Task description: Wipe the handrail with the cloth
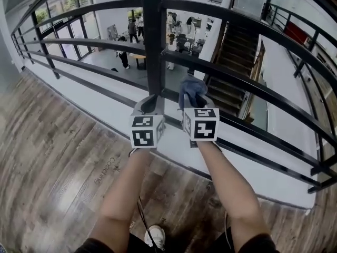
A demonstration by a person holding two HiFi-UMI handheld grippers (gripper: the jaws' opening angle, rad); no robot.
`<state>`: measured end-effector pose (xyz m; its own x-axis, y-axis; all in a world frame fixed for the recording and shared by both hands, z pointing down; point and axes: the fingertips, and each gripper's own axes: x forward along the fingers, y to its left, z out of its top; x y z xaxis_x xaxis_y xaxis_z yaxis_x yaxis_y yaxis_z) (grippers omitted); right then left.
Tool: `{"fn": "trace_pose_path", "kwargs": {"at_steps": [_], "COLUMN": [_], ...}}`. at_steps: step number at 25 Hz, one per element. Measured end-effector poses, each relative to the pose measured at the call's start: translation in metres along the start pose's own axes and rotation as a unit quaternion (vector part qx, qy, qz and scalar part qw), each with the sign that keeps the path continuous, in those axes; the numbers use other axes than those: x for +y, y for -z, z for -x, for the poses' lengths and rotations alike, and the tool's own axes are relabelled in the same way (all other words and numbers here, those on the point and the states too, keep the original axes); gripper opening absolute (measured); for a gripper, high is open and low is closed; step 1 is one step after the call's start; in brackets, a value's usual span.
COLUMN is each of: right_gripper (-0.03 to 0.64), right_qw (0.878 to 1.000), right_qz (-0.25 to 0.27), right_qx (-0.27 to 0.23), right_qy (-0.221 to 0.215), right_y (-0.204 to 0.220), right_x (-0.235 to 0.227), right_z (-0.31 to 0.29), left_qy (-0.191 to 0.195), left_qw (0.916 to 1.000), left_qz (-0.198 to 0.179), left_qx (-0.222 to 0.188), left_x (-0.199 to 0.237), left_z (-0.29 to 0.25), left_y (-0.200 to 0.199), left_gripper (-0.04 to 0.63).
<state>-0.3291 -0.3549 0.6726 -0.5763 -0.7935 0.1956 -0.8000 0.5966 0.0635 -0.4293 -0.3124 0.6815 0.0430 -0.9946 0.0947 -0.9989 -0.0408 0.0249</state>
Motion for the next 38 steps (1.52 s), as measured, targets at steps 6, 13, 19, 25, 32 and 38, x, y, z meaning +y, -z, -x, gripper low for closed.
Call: {"fn": "trace_pose_path", "kwargs": {"at_steps": [6,13,19,25,32,38], "right_gripper": [0.078,0.078,0.078,0.078,0.078,0.078], "right_qw": [0.999,0.997,0.996,0.995,0.994,0.993], "right_qz": [-0.024,-0.012,0.005,0.000,-0.010,-0.011], "right_qx": [0.030,0.073,0.078,0.083,0.073,0.072], "right_qy": [0.000,0.028,0.032,0.051,0.075,0.090], "right_y": [-0.001,0.011,0.015,0.025,0.035,0.046], "right_x": [0.048,0.050,0.032,-0.001,-0.041,-0.078], "right_z": [-0.054,-0.079,-0.061,-0.032,0.009,0.048], "left_qy": [-0.041,-0.046,-0.038,-0.022,0.017,0.054], "left_qw": [0.9983,0.9984,0.9989,0.9990,0.9977,0.9956], "left_qz": [-0.042,-0.033,-0.023,-0.032,-0.058,-0.063], "left_qx": [-0.004,-0.001,0.019,0.023,0.029,0.043], "left_x": [0.037,0.045,0.024,-0.005,-0.059,-0.114], "left_z": [-0.001,-0.004,-0.013,-0.017,-0.017,-0.020], "left_y": [0.006,0.012,0.021,0.019,0.015,0.023], "left_gripper": [0.002,0.002,0.002,0.002,0.002,0.002]}}
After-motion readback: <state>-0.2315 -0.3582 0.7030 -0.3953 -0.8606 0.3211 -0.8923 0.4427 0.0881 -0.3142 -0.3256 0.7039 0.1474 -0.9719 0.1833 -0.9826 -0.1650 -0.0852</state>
